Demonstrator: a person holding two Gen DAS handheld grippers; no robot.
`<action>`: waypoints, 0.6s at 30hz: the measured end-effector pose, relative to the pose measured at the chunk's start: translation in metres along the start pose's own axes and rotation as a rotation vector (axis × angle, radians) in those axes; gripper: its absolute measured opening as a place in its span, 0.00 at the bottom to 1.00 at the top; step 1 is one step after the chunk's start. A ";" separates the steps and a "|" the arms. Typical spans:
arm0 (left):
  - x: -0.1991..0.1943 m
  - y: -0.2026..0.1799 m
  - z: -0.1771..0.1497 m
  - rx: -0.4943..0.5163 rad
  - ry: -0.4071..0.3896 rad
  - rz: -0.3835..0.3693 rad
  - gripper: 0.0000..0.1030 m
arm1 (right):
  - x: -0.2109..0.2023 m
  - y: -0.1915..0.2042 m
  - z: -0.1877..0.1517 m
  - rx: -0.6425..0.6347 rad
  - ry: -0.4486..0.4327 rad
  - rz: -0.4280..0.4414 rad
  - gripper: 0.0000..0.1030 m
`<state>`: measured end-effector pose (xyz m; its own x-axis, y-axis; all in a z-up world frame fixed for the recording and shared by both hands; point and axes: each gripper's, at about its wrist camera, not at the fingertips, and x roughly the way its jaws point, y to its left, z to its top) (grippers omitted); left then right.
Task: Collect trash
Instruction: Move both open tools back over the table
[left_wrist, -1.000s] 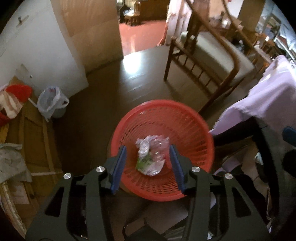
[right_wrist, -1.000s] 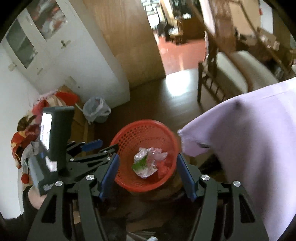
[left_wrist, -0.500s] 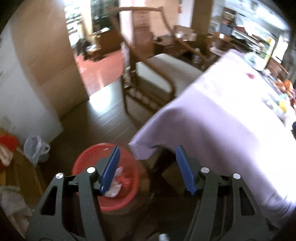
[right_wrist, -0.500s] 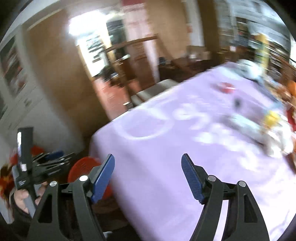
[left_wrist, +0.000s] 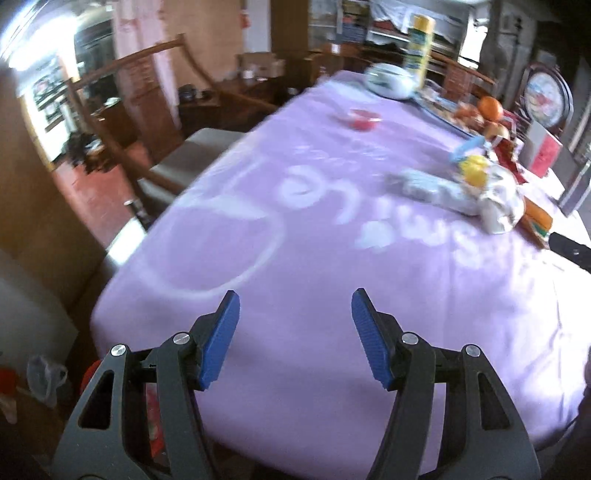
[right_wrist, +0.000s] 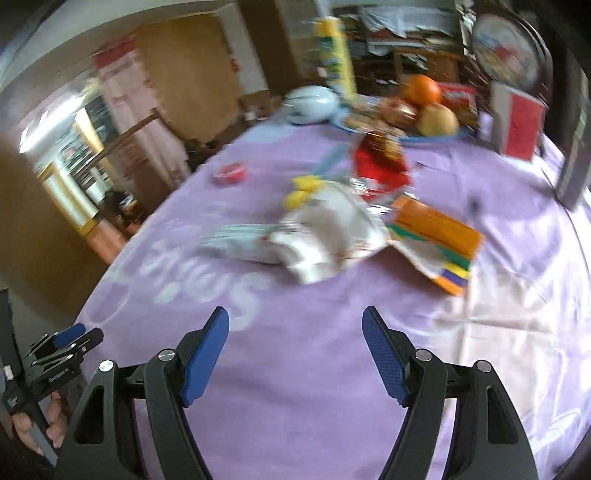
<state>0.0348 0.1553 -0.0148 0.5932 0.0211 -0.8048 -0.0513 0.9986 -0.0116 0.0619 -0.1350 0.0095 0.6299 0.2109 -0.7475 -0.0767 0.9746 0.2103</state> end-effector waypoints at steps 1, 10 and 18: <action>0.004 -0.009 0.005 0.009 0.006 -0.014 0.60 | 0.004 -0.007 0.003 0.026 0.011 -0.004 0.71; 0.034 -0.065 0.039 0.076 0.039 -0.097 0.60 | 0.044 -0.043 0.031 0.186 0.078 0.002 0.72; 0.059 -0.075 0.056 0.064 0.072 -0.118 0.61 | 0.073 -0.039 0.038 0.260 0.126 0.068 0.71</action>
<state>0.1191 0.0841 -0.0282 0.5325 -0.0980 -0.8408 0.0684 0.9950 -0.0726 0.1399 -0.1602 -0.0295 0.5280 0.2982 -0.7951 0.0956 0.9095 0.4046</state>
